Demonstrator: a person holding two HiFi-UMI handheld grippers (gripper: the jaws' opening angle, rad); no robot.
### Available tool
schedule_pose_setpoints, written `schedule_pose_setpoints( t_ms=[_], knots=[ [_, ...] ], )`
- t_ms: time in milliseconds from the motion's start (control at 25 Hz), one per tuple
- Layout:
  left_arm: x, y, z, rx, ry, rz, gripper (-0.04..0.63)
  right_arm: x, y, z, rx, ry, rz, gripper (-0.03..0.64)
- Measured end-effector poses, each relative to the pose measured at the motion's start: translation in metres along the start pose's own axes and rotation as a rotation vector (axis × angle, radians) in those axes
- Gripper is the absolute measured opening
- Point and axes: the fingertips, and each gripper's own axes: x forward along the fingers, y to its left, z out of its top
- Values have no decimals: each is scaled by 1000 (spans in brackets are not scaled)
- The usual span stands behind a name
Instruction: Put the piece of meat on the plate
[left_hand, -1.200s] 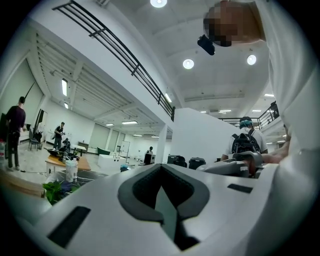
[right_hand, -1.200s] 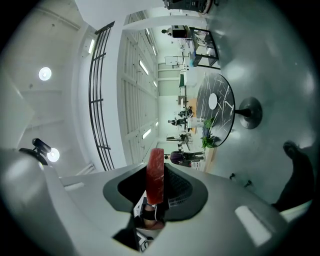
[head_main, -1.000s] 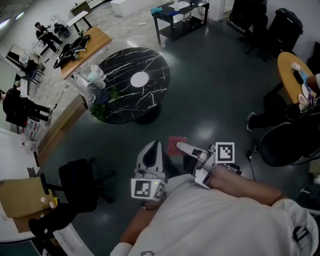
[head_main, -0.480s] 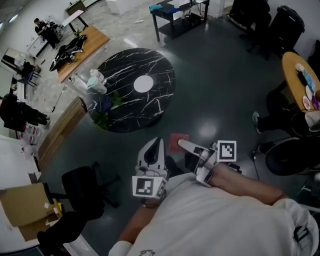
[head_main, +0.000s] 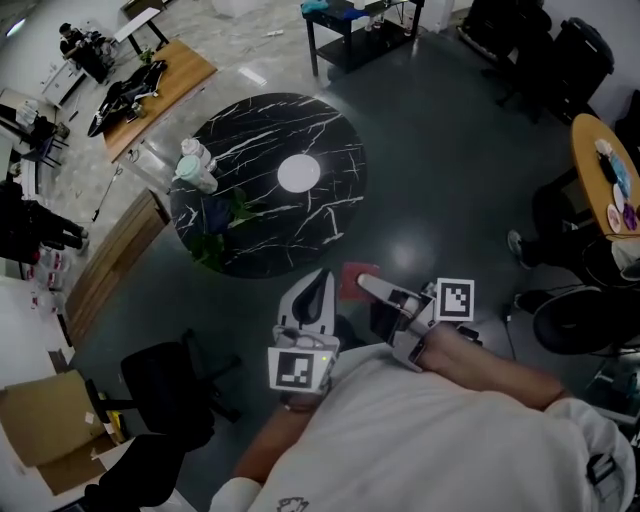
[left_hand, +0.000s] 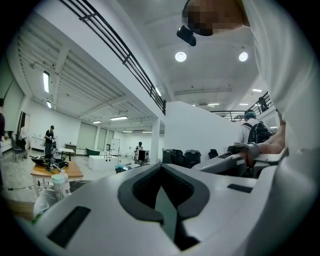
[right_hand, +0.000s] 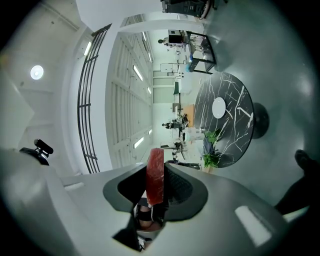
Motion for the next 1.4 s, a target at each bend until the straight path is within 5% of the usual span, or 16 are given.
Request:
schedule_pose_setpoints(
  t_ms=[600, 1400],
  knots=[
    [0, 72, 16, 0, -21, -16, 6, 79, 11, 0, -14, 2, 32, 90],
    [14, 137, 31, -5, -51, 124, 6, 141, 21, 21, -14, 108, 95, 89]
  ],
)
